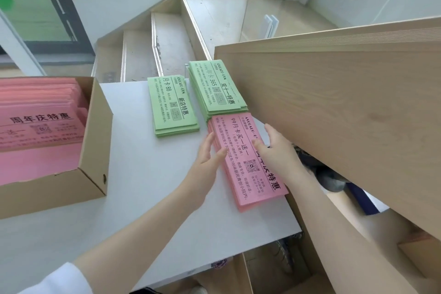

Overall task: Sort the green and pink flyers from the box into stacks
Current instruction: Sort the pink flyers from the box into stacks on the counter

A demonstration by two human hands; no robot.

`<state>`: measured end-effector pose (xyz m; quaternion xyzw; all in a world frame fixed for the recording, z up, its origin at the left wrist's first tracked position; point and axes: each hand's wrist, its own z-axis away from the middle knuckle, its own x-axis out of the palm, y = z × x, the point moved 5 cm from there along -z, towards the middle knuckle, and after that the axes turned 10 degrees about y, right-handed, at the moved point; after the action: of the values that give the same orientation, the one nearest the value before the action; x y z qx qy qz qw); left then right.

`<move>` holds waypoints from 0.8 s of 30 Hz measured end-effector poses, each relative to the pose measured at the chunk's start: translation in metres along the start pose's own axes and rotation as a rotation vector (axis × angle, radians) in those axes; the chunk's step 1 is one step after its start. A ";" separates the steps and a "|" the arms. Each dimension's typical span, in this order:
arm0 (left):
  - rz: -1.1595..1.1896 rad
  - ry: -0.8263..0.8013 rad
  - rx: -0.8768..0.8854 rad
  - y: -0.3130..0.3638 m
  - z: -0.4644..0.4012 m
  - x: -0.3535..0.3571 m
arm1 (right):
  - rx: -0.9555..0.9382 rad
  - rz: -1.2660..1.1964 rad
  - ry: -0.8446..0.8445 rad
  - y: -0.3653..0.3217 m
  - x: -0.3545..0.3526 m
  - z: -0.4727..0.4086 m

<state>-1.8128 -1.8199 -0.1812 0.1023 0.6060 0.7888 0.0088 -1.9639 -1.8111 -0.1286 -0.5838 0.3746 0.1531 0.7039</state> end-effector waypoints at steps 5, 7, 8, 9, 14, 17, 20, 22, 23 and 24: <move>-0.073 0.031 0.279 0.058 0.034 -0.054 | -0.404 -0.085 0.016 -0.074 0.022 0.018; -0.078 0.088 0.390 0.080 0.048 -0.084 | -0.458 -0.163 -0.047 -0.104 0.042 0.022; -0.088 0.121 0.441 0.091 0.055 -0.100 | -0.486 -0.193 -0.074 -0.122 0.053 0.026; -0.111 0.158 0.485 0.101 0.062 -0.118 | -0.514 -0.211 -0.104 -0.138 0.064 0.029; -0.404 0.342 0.626 0.137 0.083 -0.217 | -0.641 -0.234 -0.286 -0.205 0.131 0.052; -0.765 0.312 0.695 0.155 0.071 -0.281 | -0.736 -0.137 -0.364 -0.239 0.169 0.061; -1.388 0.106 0.936 0.164 0.048 -0.325 | -0.865 0.171 -0.456 -0.267 0.208 0.067; -1.777 -0.052 0.993 0.154 0.027 -0.349 | -0.902 0.441 -0.528 -0.277 0.236 0.067; -1.902 -0.122 0.997 0.149 0.017 -0.361 | -0.911 0.569 -0.564 -0.279 0.249 0.067; -1.975 -0.168 0.995 0.147 0.012 -0.372 | -0.921 0.677 -0.601 -0.280 0.262 0.067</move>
<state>-1.4308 -1.8986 -0.0938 -0.3803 0.6679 0.0940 0.6328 -1.5815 -1.8823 -0.1127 -0.6073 0.2207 0.6686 0.3681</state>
